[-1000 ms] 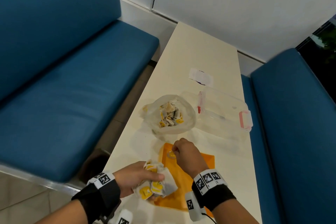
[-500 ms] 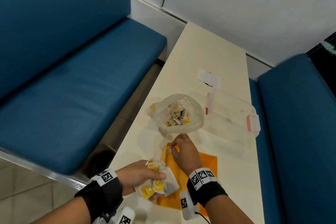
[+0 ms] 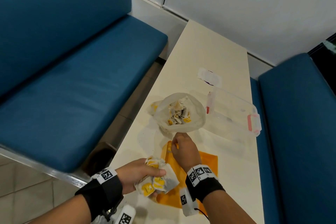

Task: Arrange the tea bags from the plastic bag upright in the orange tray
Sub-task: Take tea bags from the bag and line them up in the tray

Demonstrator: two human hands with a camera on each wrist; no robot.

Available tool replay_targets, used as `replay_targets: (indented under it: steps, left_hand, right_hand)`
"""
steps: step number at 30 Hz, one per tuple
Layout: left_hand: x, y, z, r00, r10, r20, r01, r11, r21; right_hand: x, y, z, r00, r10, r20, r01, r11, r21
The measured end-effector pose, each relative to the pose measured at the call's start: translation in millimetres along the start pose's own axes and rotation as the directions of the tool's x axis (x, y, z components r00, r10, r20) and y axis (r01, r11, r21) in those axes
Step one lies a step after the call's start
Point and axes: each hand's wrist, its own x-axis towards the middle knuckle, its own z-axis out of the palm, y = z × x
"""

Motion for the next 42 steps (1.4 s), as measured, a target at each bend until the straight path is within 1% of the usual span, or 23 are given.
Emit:
replay_targets:
  steps: [4,8,11,12,14,15,16,17,19,21,22,24,27,30,32,35,38,42]
  left_hand:
    - [1.2,0.5,0.4,1.000,-0.009,-0.007,0.009,1.000,-0.008]
    - [1.2,2.6,1.9,1.000,-0.003,-0.008,0.003,1.000,-0.020]
    - [1.9,4.2,3.0,1.000,0.017,-0.010,-0.017,1.000,-0.017]
    - [2.1,5.1,3.4,1.000,0.027,-0.012,-0.027,1.000,-0.015]
    - [3.3,7.3,4.5,0.999,0.047,-0.017,-0.047,0.999,-0.015]
    - [3.6,8.5,5.2,0.998,0.059,-0.022,-0.059,0.998,-0.014]
    - [4.2,9.6,6.0,0.997,0.072,-0.026,-0.072,0.997,-0.011]
    - [4.6,11.0,7.1,0.996,0.083,-0.028,-0.084,0.996,-0.008]
    - [4.8,13.6,9.3,0.995,0.100,-0.029,-0.100,0.995,-0.001]
    - [4.8,15.4,10.3,0.993,0.112,-0.027,-0.112,0.994,-0.001]
    - [4.7,15.7,10.2,0.993,0.118,-0.021,-0.118,0.993,-0.003]
    - [5.1,15.3,9.0,0.991,0.132,-0.004,-0.132,0.991,0.004]
    - [5.5,14.9,7.9,0.989,0.148,0.011,-0.149,0.988,0.035]
    - [5.9,13.8,6.5,0.988,0.156,-0.010,-0.156,0.987,0.026]
    - [5.6,12.3,3.3,0.987,0.160,-0.027,-0.159,0.987,0.031]
    - [3.2,10.8,-2.0,0.983,0.171,-0.063,-0.171,0.985,0.014]
    - [-0.9,8.4,-7.4,0.980,0.184,-0.070,-0.185,0.983,-0.002]
    - [-4.7,4.2,-13.3,0.980,0.178,-0.088,-0.180,0.983,-0.023]
  right_hand:
    - [-2.0,2.5,-4.7,1.000,-0.013,-0.015,0.014,0.998,0.056]
    - [-8.5,10.0,-17.9,0.999,0.012,-0.046,-0.006,0.993,0.119]
    - [-17.2,9.1,-35.3,0.994,0.058,-0.091,-0.034,0.969,0.245]
    - [-20.9,5.2,-43.6,0.993,0.091,-0.078,-0.062,0.947,0.315]
    - [-28.8,-5.2,-62.1,0.990,0.137,0.031,-0.135,0.864,0.485]
    - [-33.3,-10.2,-70.0,0.987,0.123,0.106,-0.162,0.815,0.556]
    - [-37.5,-14.6,-76.6,0.981,0.090,0.169,-0.175,0.785,0.595]
    - [-41.1,-17.5,-81.0,0.975,0.051,0.216,-0.174,0.781,0.600]
    - [-45.2,-20.7,-83.5,0.957,-0.013,0.289,-0.158,0.813,0.561]
    - [-46.4,-21.9,-81.4,0.941,-0.031,0.336,-0.159,0.837,0.523]
    - [-46.0,-22.4,-80.6,0.940,-0.027,0.340,-0.162,0.842,0.515]
    - [-45.0,-22.1,-79.1,0.944,-0.010,0.330,-0.171,0.839,0.516]
    - [-45.5,-21.9,-79.9,0.949,0.016,0.314,-0.204,0.791,0.577]
    - [-47.4,-18.7,-82.9,0.958,0.032,0.285,-0.204,0.777,0.595]
    - [-49.0,-14.6,-84.8,0.964,0.046,0.261,-0.198,0.780,0.594]
    - [-50.6,-6.2,-85.8,0.981,0.071,0.178,-0.164,0.791,0.589]
    - [-53.4,1.3,-84.4,0.984,0.112,0.135,-0.171,0.786,0.594]
    - [-59.7,9.9,-76.8,0.983,0.157,0.100,-0.186,0.833,0.521]
